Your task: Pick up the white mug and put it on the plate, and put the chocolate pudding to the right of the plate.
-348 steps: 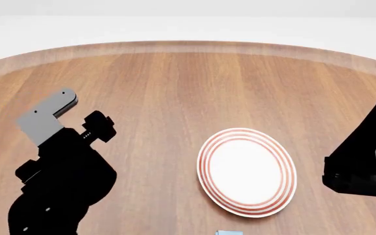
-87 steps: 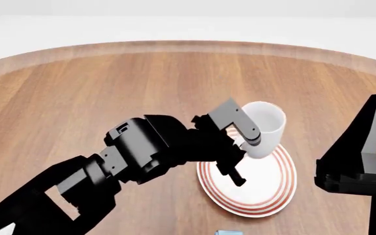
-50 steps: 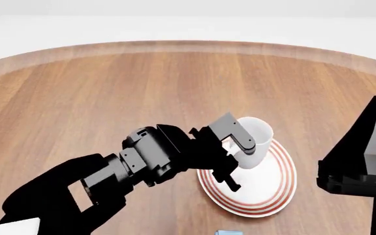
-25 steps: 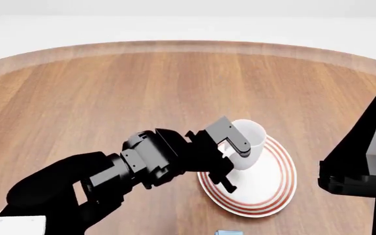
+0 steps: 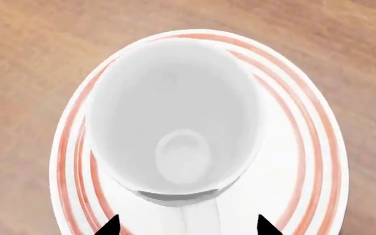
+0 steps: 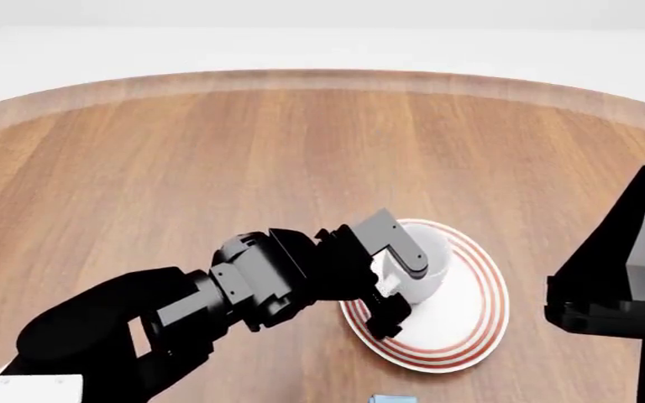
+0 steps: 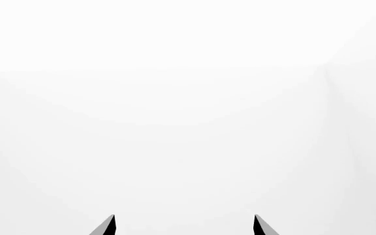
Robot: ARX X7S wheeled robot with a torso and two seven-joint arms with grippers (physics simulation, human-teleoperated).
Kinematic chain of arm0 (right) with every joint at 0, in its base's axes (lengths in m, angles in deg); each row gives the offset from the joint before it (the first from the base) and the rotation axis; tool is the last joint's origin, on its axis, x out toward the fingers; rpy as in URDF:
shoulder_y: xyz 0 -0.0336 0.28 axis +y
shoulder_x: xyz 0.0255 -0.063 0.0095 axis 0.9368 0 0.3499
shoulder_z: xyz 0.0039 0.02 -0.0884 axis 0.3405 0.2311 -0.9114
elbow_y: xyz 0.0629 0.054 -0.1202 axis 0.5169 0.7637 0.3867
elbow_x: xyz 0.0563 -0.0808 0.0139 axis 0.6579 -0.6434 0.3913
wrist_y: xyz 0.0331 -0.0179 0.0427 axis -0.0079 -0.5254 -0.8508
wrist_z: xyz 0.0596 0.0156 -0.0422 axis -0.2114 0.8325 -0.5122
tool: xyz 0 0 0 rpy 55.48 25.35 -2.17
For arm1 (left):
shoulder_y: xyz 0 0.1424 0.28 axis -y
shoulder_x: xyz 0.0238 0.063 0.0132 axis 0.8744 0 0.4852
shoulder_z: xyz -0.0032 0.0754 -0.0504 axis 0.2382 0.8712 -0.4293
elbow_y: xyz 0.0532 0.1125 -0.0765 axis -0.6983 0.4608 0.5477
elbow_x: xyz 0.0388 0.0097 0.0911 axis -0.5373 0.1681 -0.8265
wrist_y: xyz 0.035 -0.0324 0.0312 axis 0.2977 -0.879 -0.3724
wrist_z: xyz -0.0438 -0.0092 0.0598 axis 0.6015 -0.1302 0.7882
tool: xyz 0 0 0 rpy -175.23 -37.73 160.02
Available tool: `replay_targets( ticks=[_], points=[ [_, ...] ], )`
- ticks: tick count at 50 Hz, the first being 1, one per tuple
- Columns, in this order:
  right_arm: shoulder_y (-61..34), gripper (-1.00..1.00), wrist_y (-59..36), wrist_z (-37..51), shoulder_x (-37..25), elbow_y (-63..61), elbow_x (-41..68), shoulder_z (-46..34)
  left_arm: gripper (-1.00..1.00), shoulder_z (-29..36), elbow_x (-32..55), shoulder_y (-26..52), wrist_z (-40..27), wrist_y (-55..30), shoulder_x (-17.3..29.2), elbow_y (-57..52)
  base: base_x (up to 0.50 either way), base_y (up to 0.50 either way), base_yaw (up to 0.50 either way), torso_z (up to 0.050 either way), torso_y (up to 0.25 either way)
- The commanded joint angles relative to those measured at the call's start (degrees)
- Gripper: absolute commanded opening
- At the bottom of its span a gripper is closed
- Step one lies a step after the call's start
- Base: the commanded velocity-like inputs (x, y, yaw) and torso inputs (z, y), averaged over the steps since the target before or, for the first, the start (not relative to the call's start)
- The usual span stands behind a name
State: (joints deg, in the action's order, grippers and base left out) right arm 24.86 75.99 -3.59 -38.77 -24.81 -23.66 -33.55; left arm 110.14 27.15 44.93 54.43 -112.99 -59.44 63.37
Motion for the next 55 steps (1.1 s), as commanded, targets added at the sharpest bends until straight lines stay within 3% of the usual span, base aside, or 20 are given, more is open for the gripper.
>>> replay_targets(
  ticks=[1,17,38,55],
  points=[
    [0.08,1.0,-0.28,-1.31,1.05,-0.32,-1.03,1.04,1.0,-1.48,-2.05,-0.28,0.3,-1.38,-1.15,-0.72,0.0,0.0,0.0,0.0,0.0],
    [-0.02,1.0,-0.02,-1.33,1.13,0.11,-1.45,0.34,1.0,-2.08,-0.84,0.34,-1.83,-1.47,-1.1,-3.71,0.0,0.0,0.0,0.0,0.0],
    [0.34,1.0,-0.56,-0.91,0.83,-1.23,-1.99,-0.19,1.0,-5.72,6.32,5.78,-13.06,-9.08,13.96,-32.42,0.0,0.0,0.0,0.0,0.0],
    [0.18,1.0,-0.98,-0.67,0.64,-1.62,-2.17,-0.74,1.0,-9.52,9.3,10.1,-15.64,-9.46,23.35,-46.36,0.0,0.0,0.0,0.0,0.0]
  ],
)
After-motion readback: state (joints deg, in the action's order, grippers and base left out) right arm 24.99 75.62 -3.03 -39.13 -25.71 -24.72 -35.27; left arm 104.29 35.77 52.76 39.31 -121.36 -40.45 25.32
